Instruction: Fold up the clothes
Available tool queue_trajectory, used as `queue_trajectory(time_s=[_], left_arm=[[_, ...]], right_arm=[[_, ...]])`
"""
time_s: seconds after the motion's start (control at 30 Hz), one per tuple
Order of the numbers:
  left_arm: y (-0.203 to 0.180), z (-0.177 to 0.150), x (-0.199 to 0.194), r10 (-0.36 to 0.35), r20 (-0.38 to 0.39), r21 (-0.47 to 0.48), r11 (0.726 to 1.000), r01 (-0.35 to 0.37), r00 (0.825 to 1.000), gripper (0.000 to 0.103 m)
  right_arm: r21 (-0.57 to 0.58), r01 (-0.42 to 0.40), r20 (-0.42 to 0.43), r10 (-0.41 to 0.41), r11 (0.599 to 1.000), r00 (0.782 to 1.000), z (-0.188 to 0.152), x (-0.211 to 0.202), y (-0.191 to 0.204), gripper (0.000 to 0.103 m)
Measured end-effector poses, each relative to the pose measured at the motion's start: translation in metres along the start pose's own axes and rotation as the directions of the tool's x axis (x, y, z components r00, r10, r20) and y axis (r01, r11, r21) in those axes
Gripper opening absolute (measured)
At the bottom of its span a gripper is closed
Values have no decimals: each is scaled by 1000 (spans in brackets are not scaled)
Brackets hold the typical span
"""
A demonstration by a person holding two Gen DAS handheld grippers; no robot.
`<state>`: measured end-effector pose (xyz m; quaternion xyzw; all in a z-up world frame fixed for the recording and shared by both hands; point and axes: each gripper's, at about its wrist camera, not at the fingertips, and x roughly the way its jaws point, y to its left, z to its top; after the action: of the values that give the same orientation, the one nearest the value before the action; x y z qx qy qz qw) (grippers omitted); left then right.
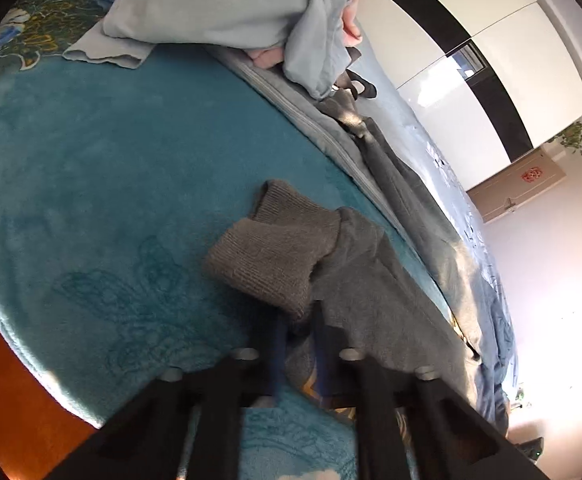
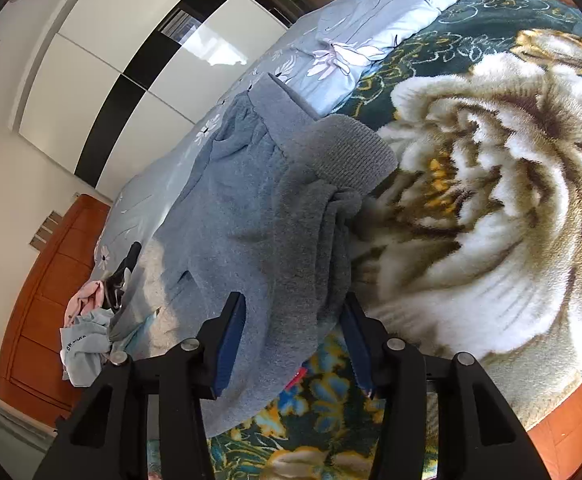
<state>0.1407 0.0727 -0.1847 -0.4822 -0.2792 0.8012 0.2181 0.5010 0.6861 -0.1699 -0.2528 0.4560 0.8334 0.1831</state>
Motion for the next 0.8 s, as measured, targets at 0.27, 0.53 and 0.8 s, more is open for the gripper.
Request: queue_trajectory(time_s=[0.27,0.53,0.8], left_arm=[[-30,61,-27,-207,28,-36,977,208,978,9],[-108,175,47,-43,-26,-99,994,40,999,9],[-124,230,168,164,-134,-106,978,-178,977,10]], right_arm=[[27,-182,26,181,983,983,35,-25,19,9],[-7,-157,36,157,988,987,135,15,103,9],[20,15,-63,-14,1000,998,210,131,127,9]])
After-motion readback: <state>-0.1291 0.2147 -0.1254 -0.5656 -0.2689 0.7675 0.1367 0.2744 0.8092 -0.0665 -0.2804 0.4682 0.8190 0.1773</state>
